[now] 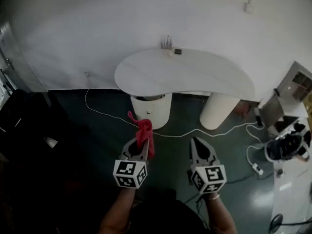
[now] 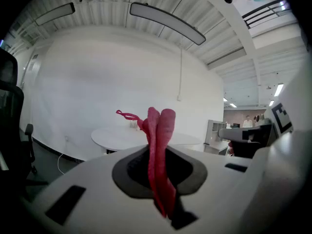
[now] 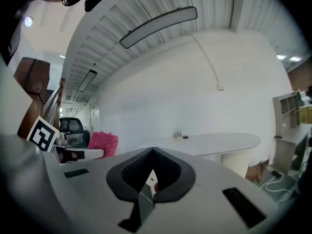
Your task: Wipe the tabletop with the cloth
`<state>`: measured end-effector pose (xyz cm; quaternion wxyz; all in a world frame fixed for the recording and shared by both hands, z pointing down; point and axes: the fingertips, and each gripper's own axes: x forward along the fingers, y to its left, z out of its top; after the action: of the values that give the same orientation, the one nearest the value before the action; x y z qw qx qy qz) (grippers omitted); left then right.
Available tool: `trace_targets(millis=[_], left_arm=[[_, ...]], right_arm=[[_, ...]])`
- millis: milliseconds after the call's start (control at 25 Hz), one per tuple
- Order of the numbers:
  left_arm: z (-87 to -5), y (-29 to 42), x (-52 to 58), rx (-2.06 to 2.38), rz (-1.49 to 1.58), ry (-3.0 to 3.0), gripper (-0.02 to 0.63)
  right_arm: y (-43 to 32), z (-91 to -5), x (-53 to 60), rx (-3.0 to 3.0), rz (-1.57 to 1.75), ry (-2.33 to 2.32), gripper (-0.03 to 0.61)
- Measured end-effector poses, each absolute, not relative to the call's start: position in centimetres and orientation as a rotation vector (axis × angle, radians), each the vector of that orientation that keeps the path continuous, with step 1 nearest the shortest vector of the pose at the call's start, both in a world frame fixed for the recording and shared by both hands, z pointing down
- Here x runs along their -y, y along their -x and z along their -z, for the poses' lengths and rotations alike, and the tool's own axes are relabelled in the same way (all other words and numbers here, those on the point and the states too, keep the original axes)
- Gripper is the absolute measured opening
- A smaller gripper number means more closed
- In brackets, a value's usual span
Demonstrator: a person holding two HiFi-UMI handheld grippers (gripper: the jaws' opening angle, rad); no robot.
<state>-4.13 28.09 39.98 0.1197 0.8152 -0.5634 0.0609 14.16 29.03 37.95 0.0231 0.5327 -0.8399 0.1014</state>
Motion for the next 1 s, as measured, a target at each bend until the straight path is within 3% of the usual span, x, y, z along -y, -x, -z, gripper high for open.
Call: trace_targets(millis=[1000], left_arm=[[-40.2,1.6,-22.5,1.675,-0.237,-2.345,0.041]], right_arm=[[-18.9,-38.9,-25.2,2.6,-0.373,-1.701,0.002]])
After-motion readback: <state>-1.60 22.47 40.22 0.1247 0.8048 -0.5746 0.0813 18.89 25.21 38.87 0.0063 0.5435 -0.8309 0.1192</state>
